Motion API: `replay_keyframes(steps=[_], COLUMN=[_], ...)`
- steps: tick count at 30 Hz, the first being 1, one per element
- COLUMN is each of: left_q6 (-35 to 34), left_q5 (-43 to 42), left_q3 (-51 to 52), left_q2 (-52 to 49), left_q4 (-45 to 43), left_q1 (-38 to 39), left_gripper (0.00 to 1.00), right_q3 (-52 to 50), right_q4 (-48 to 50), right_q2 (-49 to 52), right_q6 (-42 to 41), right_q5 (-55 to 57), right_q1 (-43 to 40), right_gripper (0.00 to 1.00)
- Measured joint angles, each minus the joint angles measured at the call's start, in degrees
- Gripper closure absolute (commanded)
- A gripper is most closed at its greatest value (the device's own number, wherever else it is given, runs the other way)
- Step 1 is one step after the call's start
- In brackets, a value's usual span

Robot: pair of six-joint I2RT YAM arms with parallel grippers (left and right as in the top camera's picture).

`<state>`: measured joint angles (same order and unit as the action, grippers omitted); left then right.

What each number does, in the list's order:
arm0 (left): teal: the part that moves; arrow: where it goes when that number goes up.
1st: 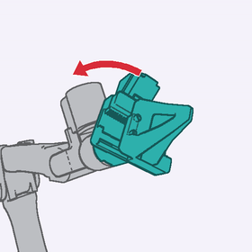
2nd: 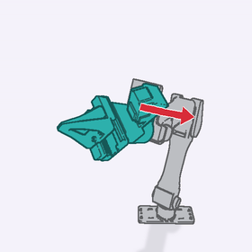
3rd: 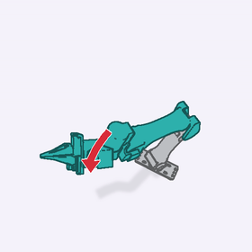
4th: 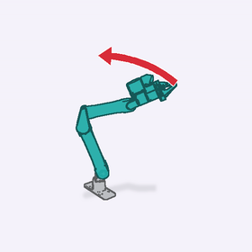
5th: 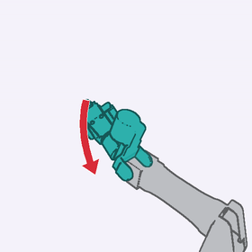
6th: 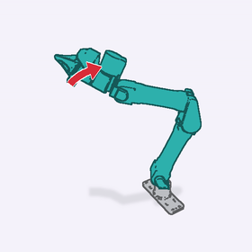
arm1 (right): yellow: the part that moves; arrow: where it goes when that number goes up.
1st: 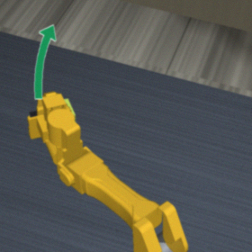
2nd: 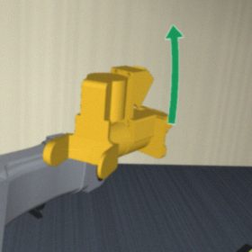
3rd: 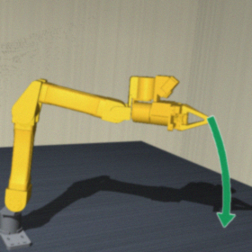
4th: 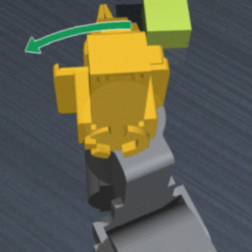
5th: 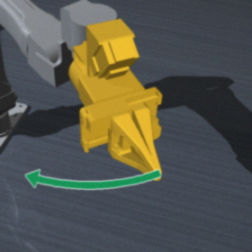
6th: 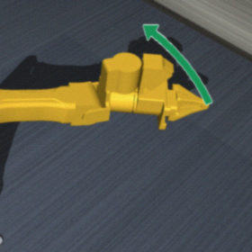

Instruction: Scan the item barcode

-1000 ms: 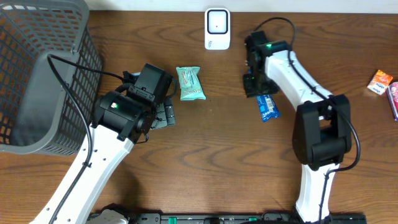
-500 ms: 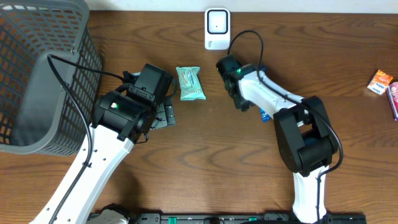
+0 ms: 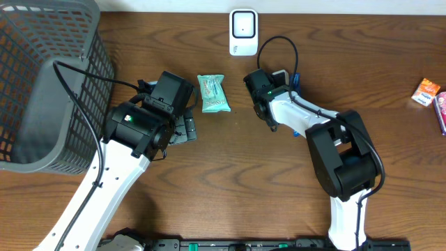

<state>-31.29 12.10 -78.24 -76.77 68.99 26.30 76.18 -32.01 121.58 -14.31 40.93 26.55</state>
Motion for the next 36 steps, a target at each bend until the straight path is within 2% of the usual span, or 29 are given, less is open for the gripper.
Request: replay_keyframes(steps=[2,7,11,18,23,27,33,36], left_q6=[0.00,0.00,0.00,0.00,0.00,0.00,0.00,0.00], left_q5=[0.00,0.00,0.00,0.00,0.00,0.00,0.00,0.00], left_q3=[0.00,0.00,0.00,0.00,0.00,0.00,0.00,0.00], left_q2=[0.00,0.00,0.00,0.00,0.00,0.00,0.00,0.00], left_q4=[0.00,0.00,0.00,0.00,0.00,-0.02,0.00,0.00], left_q1=[0.00,0.00,0.00,0.00,0.00,0.00,0.00,0.00], left_gripper=[0.02,0.02,0.02,0.02,0.02,0.02,0.02,0.02], right_q3=[-0.07,2.45,7.50,16.94,17.55,15.15,1.57,-3.48], right_q4=[-0.13,-3.65,-9.29,-14.78,-14.75,-13.20,0.04,3.08], right_q2=[0.00,-0.02,-0.02,-0.13,-0.37,-0.68,-0.94,-0.90], right_q6=[0.20,0.09,-0.46,-0.68,-0.11,0.24,0.07,-0.92], right_q5=[-0.79,-5.46,-14.27,-40.04,-63.63,-74.53,-90.01,-93.96], right_q1=[-0.02,-1.01,-2.36,-6.91,-14.45,-20.35,-27.36,-30.62], right_gripper=[0.99,0.99,0.99,0.99,0.99,0.99,0.99,0.99])
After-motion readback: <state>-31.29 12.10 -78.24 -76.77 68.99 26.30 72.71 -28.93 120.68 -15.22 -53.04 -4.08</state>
